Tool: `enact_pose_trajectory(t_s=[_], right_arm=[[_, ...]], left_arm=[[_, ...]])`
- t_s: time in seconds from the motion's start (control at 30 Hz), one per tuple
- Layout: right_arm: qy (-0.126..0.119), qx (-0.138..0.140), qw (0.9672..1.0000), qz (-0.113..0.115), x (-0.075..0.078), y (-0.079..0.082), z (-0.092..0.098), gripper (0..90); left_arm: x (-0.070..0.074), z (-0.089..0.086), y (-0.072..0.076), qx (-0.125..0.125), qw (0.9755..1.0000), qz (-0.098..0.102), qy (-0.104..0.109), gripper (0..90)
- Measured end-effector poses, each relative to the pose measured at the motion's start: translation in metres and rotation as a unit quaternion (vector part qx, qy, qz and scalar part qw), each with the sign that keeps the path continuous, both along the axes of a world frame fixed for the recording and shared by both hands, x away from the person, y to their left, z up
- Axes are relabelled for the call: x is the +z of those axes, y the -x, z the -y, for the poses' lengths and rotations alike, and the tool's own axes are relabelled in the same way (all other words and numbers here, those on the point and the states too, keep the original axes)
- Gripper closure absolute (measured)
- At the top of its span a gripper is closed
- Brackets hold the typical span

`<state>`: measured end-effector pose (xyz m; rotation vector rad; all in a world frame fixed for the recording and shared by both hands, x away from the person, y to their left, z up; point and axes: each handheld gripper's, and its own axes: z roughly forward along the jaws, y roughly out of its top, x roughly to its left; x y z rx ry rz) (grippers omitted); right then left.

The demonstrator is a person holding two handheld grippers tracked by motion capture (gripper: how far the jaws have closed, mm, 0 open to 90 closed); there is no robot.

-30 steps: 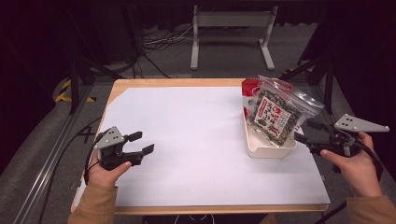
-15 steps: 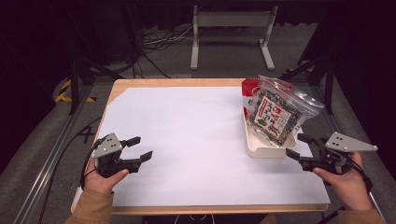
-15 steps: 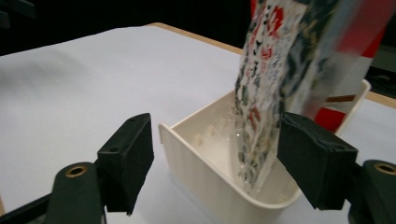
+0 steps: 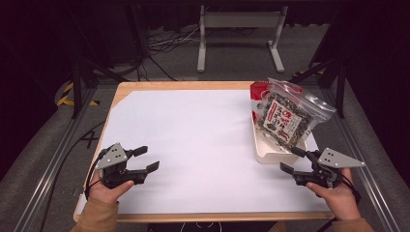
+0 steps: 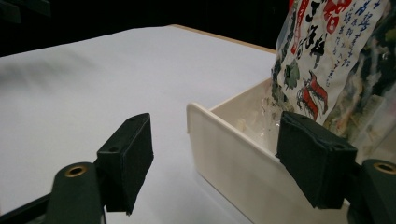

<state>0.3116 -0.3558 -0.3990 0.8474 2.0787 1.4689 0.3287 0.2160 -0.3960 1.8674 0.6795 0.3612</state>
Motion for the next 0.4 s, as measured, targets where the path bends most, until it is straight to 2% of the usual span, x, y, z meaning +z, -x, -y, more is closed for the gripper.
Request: enact_pose_trajectory(t_s=[0.4], right_arm=[[0.003, -0.011, 0.9999, 0.007, 0.0018, 0.0072, 0.0037, 26.5]], left_arm=[[-0.0053, -0.0028, 0.0001, 0.005, 1.0, -0.005, 0.007, 29.4]])
